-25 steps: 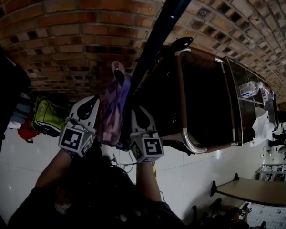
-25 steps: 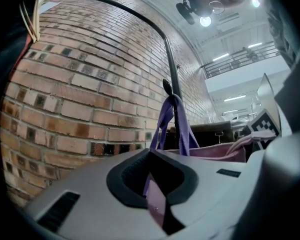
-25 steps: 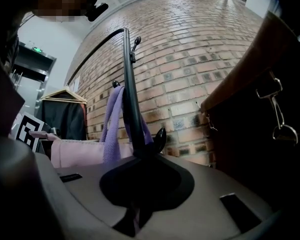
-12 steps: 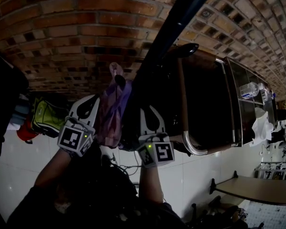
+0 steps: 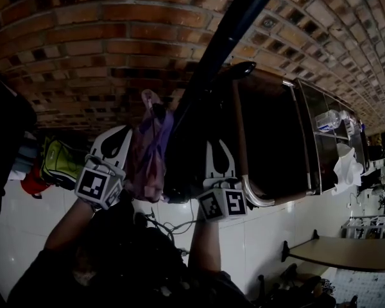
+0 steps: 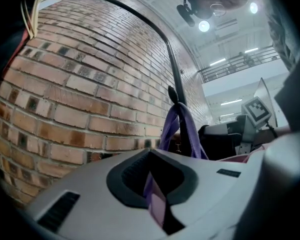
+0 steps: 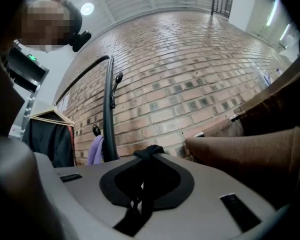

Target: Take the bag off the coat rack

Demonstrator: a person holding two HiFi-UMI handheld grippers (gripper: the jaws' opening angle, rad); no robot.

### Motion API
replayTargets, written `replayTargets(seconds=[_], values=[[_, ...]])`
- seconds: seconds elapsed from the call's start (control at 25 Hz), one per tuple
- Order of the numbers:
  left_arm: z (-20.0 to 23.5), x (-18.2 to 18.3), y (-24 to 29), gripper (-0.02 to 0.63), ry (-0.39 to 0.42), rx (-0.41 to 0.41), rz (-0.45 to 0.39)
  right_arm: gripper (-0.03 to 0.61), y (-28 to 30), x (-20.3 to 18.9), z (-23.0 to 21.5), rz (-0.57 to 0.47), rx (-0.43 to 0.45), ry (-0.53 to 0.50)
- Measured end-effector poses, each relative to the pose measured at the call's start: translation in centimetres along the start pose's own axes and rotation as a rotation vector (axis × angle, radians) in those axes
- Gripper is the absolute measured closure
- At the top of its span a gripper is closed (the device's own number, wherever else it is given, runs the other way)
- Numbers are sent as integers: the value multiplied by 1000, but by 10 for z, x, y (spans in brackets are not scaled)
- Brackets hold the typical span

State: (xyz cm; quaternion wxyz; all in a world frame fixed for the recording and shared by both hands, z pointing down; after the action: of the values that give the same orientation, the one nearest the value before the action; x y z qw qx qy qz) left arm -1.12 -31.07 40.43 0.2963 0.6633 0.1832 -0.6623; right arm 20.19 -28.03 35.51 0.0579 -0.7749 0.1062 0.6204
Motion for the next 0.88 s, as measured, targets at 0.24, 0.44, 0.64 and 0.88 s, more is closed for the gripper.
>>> replayTargets(seconds=[0.24,0.44,0.64,0.88], values=[[2,15,-2,597,18,-5,-20,534,-9,23,-1,-41,-7,-51],[-5,25,-5,597,23,-19,-38,534,-37,42,-5,-75,-34,-46],[-23,34,-19,597,49,-35,-68,534,-65,44,7,-77,-2,-50],[-46,35,-45,597,51,-29,-80,534,-102,28,17,-36,26,-36]])
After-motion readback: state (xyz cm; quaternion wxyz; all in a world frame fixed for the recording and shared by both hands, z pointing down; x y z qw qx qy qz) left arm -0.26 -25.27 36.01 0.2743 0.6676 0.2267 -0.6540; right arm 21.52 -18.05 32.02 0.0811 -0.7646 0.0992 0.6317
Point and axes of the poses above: the fingertips, and each gripper's own axes: y forward along the fingers, z to its left, x out of its top, the point moved 3 cm from there along -y, backward along the fingers, and after that the axes turned 9 degrees about z, right-handed, at the moved point
